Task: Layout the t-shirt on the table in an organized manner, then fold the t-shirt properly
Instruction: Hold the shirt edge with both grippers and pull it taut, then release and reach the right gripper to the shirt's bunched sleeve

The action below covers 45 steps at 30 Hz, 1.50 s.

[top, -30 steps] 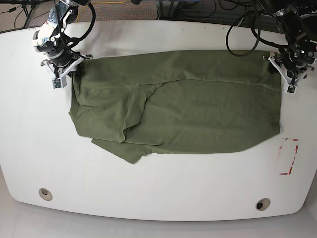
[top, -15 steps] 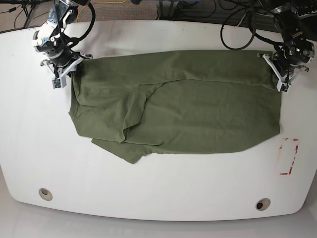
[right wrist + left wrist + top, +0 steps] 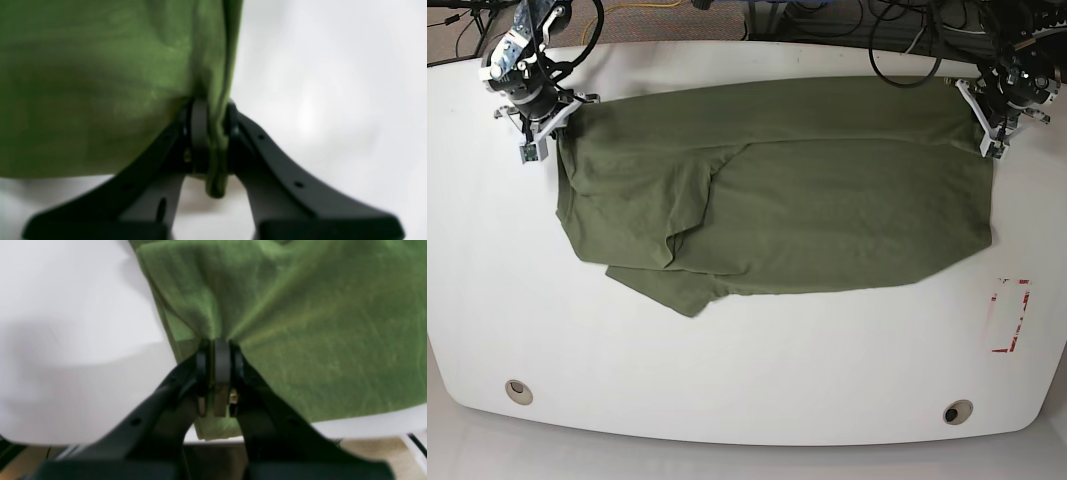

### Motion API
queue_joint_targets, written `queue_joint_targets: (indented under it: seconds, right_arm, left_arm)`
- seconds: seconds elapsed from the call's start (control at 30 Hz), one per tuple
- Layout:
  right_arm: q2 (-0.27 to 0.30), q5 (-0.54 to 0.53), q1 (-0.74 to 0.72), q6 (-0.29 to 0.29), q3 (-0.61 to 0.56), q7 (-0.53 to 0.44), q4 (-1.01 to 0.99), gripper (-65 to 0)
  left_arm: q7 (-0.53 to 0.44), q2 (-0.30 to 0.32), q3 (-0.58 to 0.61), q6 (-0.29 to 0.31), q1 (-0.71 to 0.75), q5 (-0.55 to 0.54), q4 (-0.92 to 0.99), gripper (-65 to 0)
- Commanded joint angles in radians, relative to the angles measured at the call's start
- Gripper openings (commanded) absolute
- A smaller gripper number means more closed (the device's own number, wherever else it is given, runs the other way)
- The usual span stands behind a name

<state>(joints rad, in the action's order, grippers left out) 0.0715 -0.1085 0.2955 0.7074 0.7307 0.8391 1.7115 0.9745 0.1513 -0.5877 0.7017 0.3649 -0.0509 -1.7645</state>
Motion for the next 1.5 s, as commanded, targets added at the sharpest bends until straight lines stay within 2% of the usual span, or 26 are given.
queue_joint_targets:
  seconds: [0.0,0.4,0.57,0.7,0.73,0.9,1.0,1.2,1.37,1.47]
  right_arm:
    - [0.007,0.053,0.051,-0.009,0.010,0.044,0.055,-59.5]
    - [0.006,0.060,0.106,-0.009,0.010,0.044,0.091,-58.8]
    - [0.006,0.060,0.107,-0.009,0.010,0.044,0.091,-57.4]
    - [0.007,0.060,0.103,-0.009,0.008,0.044,0.114,-45.2]
    - [0.007,0.060,0.103,-0.009,0.008,0.044,0.129,-40.0]
    - [0.007,0.053,0.103,-0.009,0.010,0.046,0.233,-19.3]
    - [0.006,0.051,0.101,-0.009,0.005,0.049,0.289,-12.5]
    - [0.009,0.010,0.014,-0.009,-0.067,0.125,0.305,-13.2]
    - [0.007,-0.044,-0.061,-0.009,-0.144,0.167,0.299,-17.1]
    - [0.003,-0.053,-0.103,-0.009,-0.228,0.185,0.278,-21.2]
  left_arm:
    - [0.004,0.026,-0.004,-0.004,0.019,0.012,-0.036,-65.0]
    - [0.004,0.035,-0.004,-0.004,0.033,0.012,-0.038,-64.9]
    - [0.004,0.035,-0.004,-0.004,0.033,0.012,-0.038,-55.6]
    - [0.036,0.035,-0.004,-0.004,0.030,0.012,-0.039,-44.4]
    - [0.048,0.037,-0.004,-0.004,0.029,0.012,-0.039,-41.8]
    - [0.065,0.058,-0.002,-0.004,0.021,0.007,-0.084,-36.7]
    - [0.067,0.058,-0.002,-0.004,0.021,0.006,-0.117,-34.2]
    - [0.067,0.061,-0.002,-0.004,0.007,0.006,-0.170,-32.4]
    - [0.067,0.063,-0.004,-0.004,-0.027,0.006,-0.177,-32.4]
    - [0.067,0.063,-0.004,-0.004,-0.033,0.006,-0.186,-32.5]
